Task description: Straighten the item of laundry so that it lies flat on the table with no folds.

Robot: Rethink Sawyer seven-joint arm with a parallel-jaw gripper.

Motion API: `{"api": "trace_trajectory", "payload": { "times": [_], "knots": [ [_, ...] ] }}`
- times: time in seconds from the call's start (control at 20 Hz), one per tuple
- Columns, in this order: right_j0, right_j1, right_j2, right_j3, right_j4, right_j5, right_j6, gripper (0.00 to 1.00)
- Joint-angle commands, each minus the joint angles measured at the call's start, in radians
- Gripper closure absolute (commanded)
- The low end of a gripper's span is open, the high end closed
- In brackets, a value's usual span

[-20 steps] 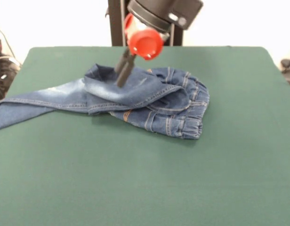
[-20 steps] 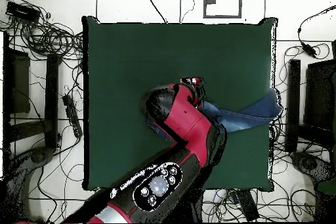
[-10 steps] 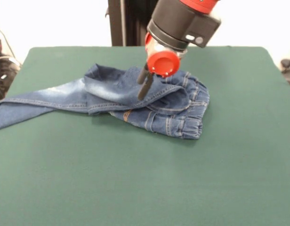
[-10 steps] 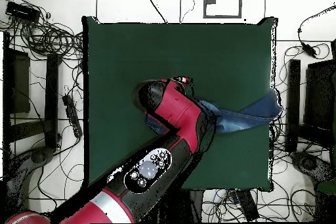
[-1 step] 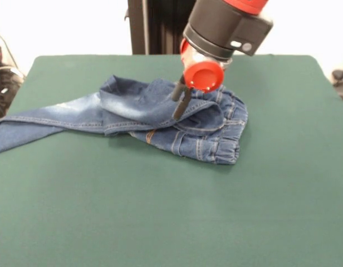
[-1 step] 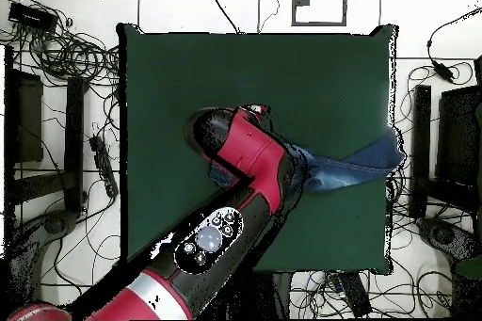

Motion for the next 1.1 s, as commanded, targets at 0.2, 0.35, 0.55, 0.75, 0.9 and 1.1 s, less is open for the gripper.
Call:
{"api": "trace_trajectory", "payload": {
  "times": [0.2,0.35,0.55,0.75,0.9,1.1],
  "knots": [
    [-0.014,-0.057,0.260,-0.054,-0.002,0.201,0.135,0.00],
    [-0.063,-0.117,0.344,-0.010,-0.032,0.272,0.010,0.00],
    [-0.093,-0.177,0.401,0.045,-0.064,0.313,-0.068,0.00],
    [-0.110,-0.195,0.403,0.041,-0.143,0.355,-0.105,0.00],
    [-0.093,-0.176,0.348,0.009,-0.238,0.417,-0.065,0.00],
    [-0.101,-0.138,0.350,0.006,-0.303,0.375,-0.039,0.00]
  ]
}}
